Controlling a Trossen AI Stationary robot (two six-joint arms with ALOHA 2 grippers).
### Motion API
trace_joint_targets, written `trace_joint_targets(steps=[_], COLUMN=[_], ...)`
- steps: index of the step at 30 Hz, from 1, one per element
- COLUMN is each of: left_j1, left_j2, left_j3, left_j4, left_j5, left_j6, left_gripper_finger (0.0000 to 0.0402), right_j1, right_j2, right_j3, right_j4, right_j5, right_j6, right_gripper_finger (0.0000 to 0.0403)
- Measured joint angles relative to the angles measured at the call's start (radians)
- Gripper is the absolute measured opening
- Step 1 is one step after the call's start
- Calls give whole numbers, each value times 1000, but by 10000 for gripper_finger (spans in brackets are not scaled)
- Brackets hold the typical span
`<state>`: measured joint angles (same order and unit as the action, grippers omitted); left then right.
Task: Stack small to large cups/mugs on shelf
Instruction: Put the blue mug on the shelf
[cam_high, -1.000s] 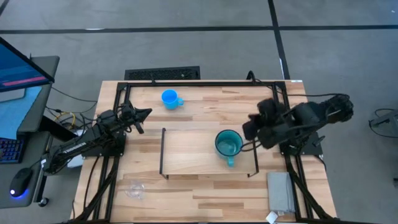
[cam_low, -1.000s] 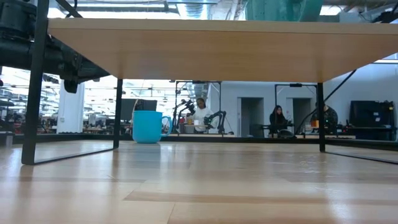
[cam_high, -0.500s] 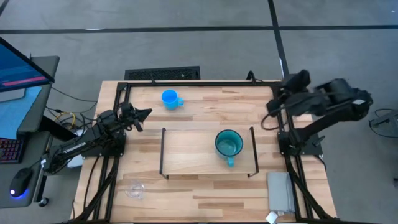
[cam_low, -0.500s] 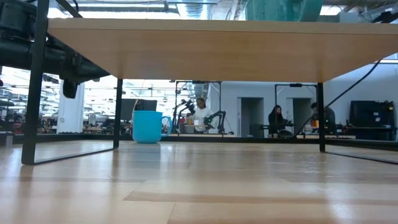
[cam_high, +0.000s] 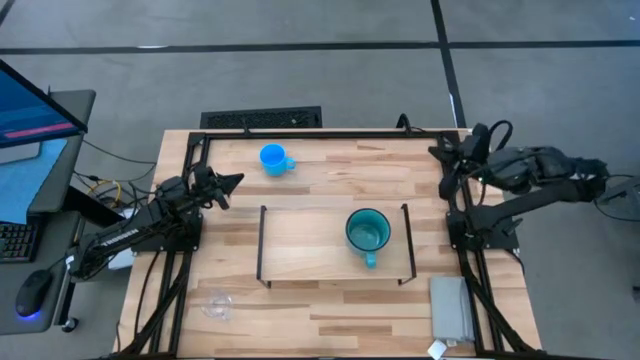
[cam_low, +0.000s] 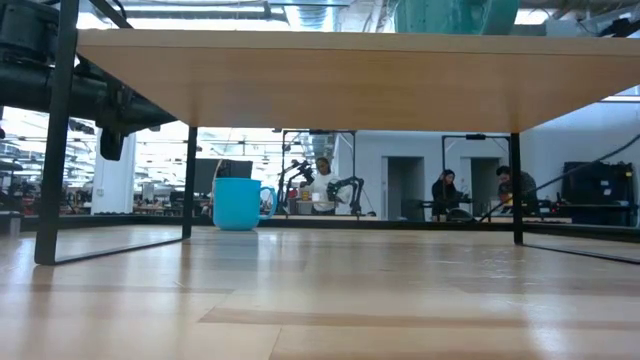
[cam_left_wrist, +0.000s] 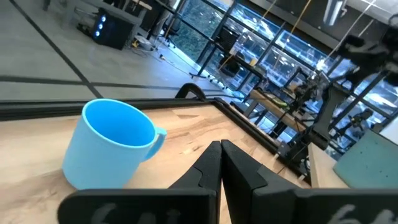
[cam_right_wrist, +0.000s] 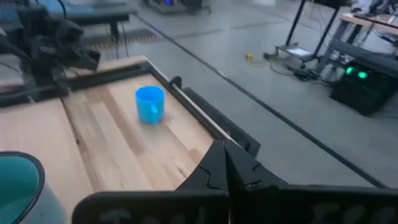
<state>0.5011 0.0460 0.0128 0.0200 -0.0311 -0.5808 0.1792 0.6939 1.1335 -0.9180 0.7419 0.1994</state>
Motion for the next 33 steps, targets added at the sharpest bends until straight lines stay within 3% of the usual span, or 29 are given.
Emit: trace_joint_targets(steps=[7, 15, 26, 33], left_j1=[0, 0, 0, 0], left_j2=[0, 0, 0, 0], left_j3=[0, 0, 0, 17], left_j4=[0, 1, 2, 111], left_j5=[-1, -6, -11, -42], left_j6=[25, 45, 100, 254], left_gripper_finger=[0, 0, 4, 67], right_j1=[-119, -229, -318, -379], right_j2=[-207, -353, -378, -381], right_j3=[-272, -489, -590, -592], right_j4=[290, 419, 507, 516], right_j5=[-143, -259, -255, -172], right_j6=[-102, -105, -157, -216], right_gripper_finger=[2, 2, 2, 2])
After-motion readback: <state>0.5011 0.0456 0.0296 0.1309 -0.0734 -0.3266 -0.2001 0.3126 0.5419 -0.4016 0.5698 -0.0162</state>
